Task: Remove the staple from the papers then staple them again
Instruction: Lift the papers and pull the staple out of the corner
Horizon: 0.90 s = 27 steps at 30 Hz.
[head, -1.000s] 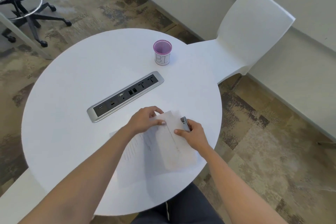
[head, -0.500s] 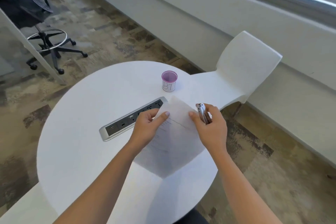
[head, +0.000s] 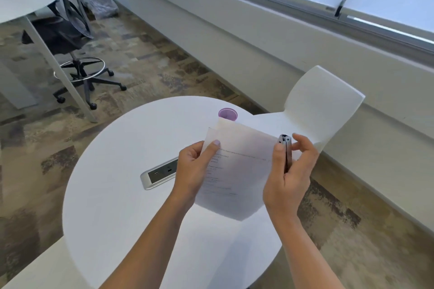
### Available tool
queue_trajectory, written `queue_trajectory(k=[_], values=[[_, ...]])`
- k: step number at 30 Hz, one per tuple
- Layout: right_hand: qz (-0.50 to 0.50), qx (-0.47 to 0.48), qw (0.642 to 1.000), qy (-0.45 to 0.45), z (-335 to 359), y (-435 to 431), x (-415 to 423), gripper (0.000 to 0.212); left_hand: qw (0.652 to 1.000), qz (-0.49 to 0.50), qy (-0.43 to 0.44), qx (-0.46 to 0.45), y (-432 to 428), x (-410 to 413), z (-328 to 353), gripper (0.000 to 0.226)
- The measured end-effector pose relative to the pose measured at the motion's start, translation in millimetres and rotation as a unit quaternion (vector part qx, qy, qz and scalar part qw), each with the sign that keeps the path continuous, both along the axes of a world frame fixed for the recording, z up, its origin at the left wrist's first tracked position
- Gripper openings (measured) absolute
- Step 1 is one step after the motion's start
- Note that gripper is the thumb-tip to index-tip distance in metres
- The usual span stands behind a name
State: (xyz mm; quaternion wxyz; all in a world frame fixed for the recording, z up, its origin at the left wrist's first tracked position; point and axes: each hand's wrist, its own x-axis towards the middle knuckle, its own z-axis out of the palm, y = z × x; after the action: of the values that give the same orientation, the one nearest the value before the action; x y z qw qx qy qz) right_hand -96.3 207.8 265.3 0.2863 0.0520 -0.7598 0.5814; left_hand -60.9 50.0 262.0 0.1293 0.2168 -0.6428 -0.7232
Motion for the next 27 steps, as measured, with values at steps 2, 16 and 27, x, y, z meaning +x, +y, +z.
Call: queue_trajectory(k=[2,16,27], values=[[0.025,0.007,1.0,0.0,0,1,6,0.01,1.0,-0.007,0.004,0.003,2,4,5,0.033],[0.126,0.137,0.98,0.07,-3,10,29,0.023,0.998,-0.027,0.048,-0.03,34,26,28,0.04],[0.1,0.15,0.974,0.136,1,20,32,0.029,0.992,-0.036,0.087,-0.088,43,36,34,0.032]])
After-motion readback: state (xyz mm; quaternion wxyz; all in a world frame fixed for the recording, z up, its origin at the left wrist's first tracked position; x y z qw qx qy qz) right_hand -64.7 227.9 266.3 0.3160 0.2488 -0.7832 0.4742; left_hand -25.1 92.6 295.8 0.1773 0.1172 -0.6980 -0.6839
